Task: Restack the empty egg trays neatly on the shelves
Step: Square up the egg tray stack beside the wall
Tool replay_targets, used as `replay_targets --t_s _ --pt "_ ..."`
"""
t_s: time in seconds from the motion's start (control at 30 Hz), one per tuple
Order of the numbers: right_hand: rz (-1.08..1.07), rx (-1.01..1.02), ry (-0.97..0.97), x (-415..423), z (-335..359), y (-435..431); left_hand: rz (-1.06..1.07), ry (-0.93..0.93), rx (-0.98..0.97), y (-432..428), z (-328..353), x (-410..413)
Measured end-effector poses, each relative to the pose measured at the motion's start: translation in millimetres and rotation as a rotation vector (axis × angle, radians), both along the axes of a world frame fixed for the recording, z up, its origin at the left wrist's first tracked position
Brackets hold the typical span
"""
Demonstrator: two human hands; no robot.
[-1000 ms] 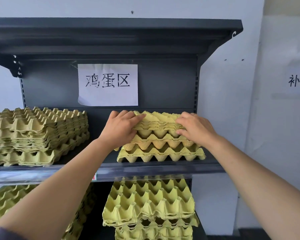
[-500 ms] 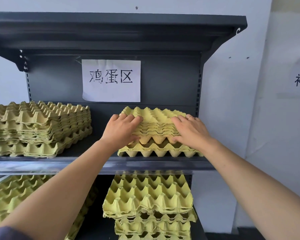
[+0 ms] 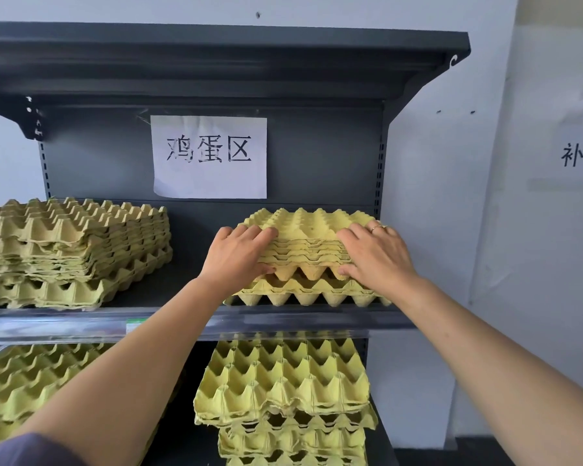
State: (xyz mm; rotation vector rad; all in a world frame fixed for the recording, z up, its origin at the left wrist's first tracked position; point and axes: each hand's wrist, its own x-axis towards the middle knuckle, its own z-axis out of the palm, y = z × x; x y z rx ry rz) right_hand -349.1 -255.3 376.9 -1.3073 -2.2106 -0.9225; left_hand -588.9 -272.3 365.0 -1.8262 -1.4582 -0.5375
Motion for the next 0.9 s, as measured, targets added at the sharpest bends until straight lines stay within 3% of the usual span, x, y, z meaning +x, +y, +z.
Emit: replay_targets --t_s 0.6,0.73,0.9 --pt "-0.012 -0.115 -0.050 -5.7 -9.9 -1.1 0.085 0.054 -0.099 0.1 -15.5 -6.8" --pt "-0.020 -0.165 0.035 -7.0 1.2 2.0 0.031 0.052 -0.134 2.1 -5.5 -9.1" --pt "-0.053 -0.202 0.274 -8.5 16.1 17.7 -0.038 -0.172 -0.195 12.4 22.9 -4.7"
